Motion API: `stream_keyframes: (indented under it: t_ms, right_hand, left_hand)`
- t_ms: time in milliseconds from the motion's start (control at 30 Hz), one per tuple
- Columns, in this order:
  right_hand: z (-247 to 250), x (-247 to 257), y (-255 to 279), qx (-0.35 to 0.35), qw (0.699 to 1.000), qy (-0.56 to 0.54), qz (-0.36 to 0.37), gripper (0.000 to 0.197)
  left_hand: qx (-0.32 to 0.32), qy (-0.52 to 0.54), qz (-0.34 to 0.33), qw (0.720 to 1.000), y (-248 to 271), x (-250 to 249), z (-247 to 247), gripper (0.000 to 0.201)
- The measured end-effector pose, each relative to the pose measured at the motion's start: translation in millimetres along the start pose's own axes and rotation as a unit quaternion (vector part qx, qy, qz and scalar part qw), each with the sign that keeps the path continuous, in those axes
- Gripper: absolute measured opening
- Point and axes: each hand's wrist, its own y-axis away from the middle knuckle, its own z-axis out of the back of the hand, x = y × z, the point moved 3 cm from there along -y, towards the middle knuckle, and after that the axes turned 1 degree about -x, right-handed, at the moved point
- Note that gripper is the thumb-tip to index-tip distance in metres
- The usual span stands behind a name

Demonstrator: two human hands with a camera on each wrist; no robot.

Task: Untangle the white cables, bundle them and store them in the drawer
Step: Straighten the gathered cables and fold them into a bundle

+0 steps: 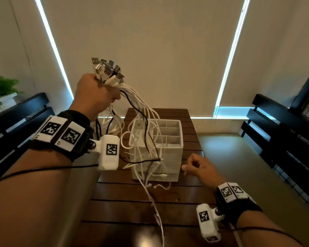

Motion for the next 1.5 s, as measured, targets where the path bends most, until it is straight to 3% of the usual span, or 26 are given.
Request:
stream_keyframes:
  t_ms: [67,200,300,400,467,667,800,933,1033,1133,1233,1367,1433,1500]
  right_hand:
    - [-2,-6,2,0.003,1.000,0.026,-0.012,0.020]
    - [-18,21,-6,-0.060,0.998,-0.007,-0.006,0.002]
    - [-34,45,-21,-0.062,0.993,-0.099,-0.030,0.018]
    - [-51,59,-31,-0.041,0.982,-0.165,-0.082,0.016]
    - [-65,65,-31,-0.005,0.975,-0.189,-0.113,0.015]
    - [-84,58,-28,0.058,0.968,-0.208,-0.125,0.045]
    - [-85,55,-22,0.093,0.975,-0.168,-0.109,0.017]
    - [-74,42,-19,0.081,0.972,-0.192,-0.111,0.012]
    - [-57,19,-10,0.022,0.942,-0.287,-0.175,0.013]
    - [-37,-11,4,-0.092,0.883,-0.379,-0.262,0.018]
    - [-29,-28,12,-0.160,0.831,-0.404,-0.347,0.012]
    - [-23,-36,8,-0.218,0.805,-0.411,-0.368,0.032]
    - [-18,-38,8,-0.255,0.784,-0.419,-0.380,0.032]
    - [-12,-42,8,-0.275,0.792,-0.367,-0.402,0.023]
  left_hand:
    - [-0.004,-0.004,-0.006,1.000,-2,-3,6,0.007]
    - [0.036,-0.049,-0.030,0.998,3,-9,0,0.010]
    - [0.048,-0.059,-0.047,0.996,9,-13,-6,0.014]
    - [0.051,-0.052,-0.057,0.996,12,-16,-9,0.014]
    - [0.049,-0.053,-0.063,0.995,14,-17,-12,0.013]
    - [0.081,-0.025,-0.065,0.994,24,-15,-26,0.021]
    - [0.095,-0.024,-0.069,0.993,28,-17,-32,0.023]
    - [0.069,-0.013,-0.055,0.996,22,-15,-24,0.022]
    - [0.027,0.026,-0.030,0.999,15,-11,-10,0.022]
    - [-0.015,0.053,-0.008,0.998,5,-6,3,0.018]
    - [-0.002,0.026,-0.007,1.000,5,-2,3,0.020]
    - [-0.010,0.026,0.011,1.000,5,7,-1,0.020]
    - [-0.011,0.021,0.019,1.000,4,12,0,0.021]
    - [-0.013,0.019,0.023,0.999,3,15,1,0.021]
